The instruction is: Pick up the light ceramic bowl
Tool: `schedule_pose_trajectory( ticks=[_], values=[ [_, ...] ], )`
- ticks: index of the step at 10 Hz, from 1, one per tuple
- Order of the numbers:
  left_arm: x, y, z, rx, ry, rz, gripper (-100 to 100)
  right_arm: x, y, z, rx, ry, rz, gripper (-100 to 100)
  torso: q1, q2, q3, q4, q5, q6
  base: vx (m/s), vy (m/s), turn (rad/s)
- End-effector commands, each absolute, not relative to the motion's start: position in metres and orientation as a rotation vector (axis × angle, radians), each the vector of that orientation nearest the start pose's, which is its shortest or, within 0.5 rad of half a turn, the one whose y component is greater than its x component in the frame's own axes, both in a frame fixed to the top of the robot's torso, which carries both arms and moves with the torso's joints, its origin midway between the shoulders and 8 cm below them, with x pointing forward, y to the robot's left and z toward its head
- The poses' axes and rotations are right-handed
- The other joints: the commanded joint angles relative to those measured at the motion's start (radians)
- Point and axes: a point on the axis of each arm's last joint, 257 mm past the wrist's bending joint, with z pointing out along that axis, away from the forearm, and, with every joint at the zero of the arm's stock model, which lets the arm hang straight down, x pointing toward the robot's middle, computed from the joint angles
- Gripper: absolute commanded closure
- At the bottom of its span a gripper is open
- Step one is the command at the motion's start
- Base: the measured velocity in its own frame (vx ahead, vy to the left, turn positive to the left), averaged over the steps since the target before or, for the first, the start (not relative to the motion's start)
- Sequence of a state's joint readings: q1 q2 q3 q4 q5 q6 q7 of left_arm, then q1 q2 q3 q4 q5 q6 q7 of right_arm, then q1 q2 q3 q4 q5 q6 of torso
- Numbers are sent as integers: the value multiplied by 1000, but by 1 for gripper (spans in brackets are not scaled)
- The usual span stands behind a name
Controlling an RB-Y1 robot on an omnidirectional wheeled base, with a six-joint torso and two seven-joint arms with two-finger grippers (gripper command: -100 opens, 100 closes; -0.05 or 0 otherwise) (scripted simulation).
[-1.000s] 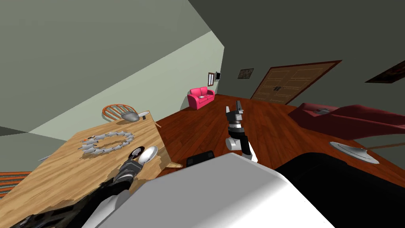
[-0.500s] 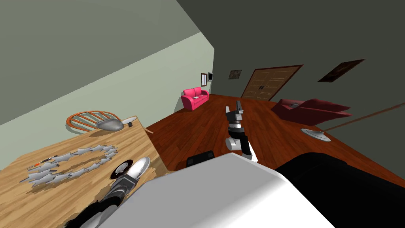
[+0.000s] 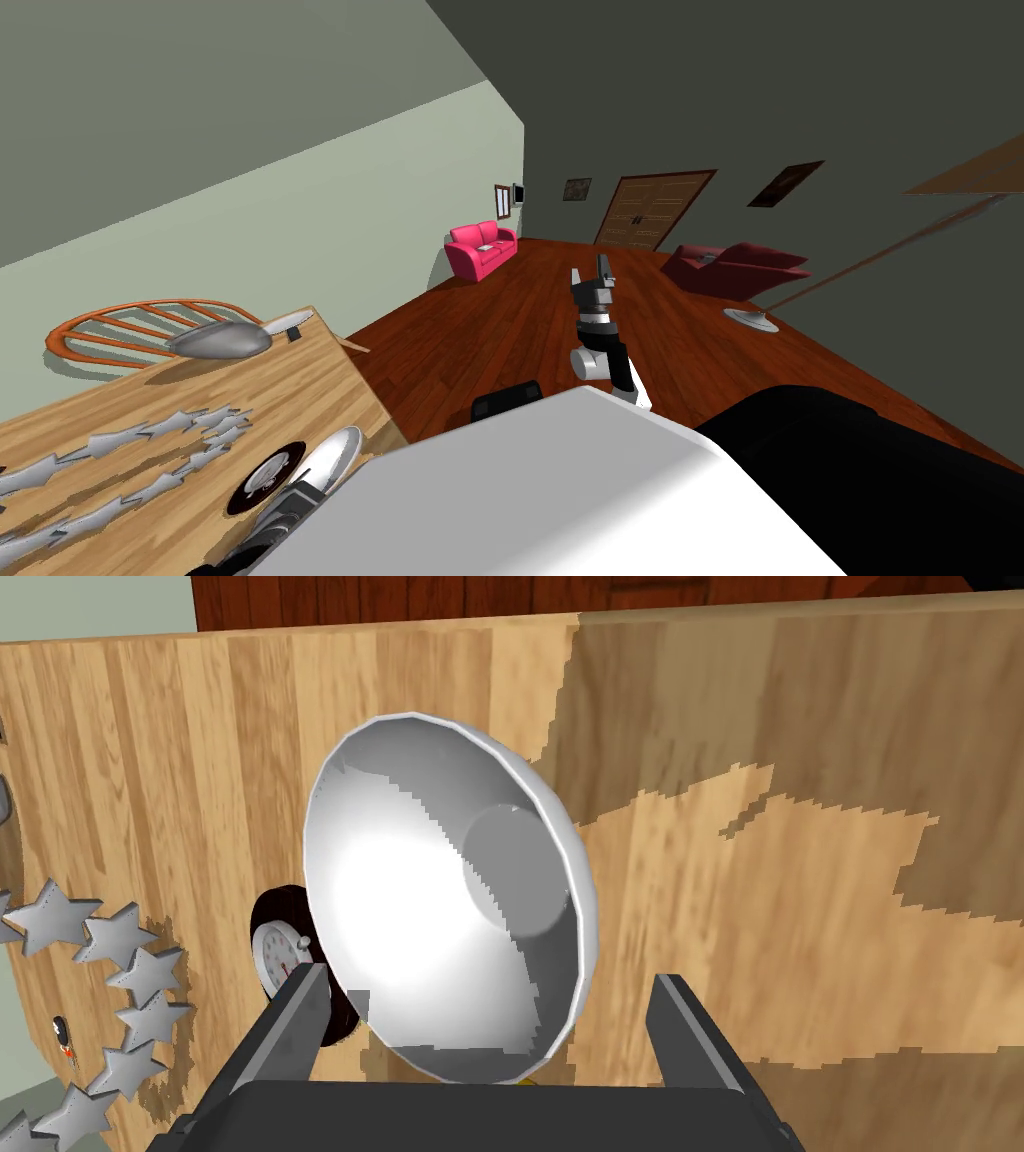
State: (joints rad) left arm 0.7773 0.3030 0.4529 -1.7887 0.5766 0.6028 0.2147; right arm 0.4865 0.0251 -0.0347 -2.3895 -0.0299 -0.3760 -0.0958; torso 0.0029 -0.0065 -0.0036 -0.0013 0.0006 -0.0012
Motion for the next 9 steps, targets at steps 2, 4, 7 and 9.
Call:
schedule_pose_trajectory(
  ticks=[2, 4, 7, 9],
  values=[
    [93, 551, -441, -2440, 900, -355, -100, 339, -293, 54, 725, 544, 1381, 0, -1, 0, 0, 0, 0, 0, 57, 23, -159],
    [68, 543, -456, -2513, 882, -310, -100, 339, -293, 54, 725, 544, 1381, 0, -1, 1, 0, 0, 0, 0, 47, 20, -99],
    [87, 542, -459, -2483, 906, -330, -100, 339, -293, 54, 725, 544, 1381, 0, -3, 3, 2, 1, -1, 0, 6, 11, 30],
    [98, 538, -465, -2476, 925, -337, -100, 339, -293, 54, 725, 544, 1381, 0, -1, 4, 2, 1, 0, -1, 3, 34, 95]
  ],
)
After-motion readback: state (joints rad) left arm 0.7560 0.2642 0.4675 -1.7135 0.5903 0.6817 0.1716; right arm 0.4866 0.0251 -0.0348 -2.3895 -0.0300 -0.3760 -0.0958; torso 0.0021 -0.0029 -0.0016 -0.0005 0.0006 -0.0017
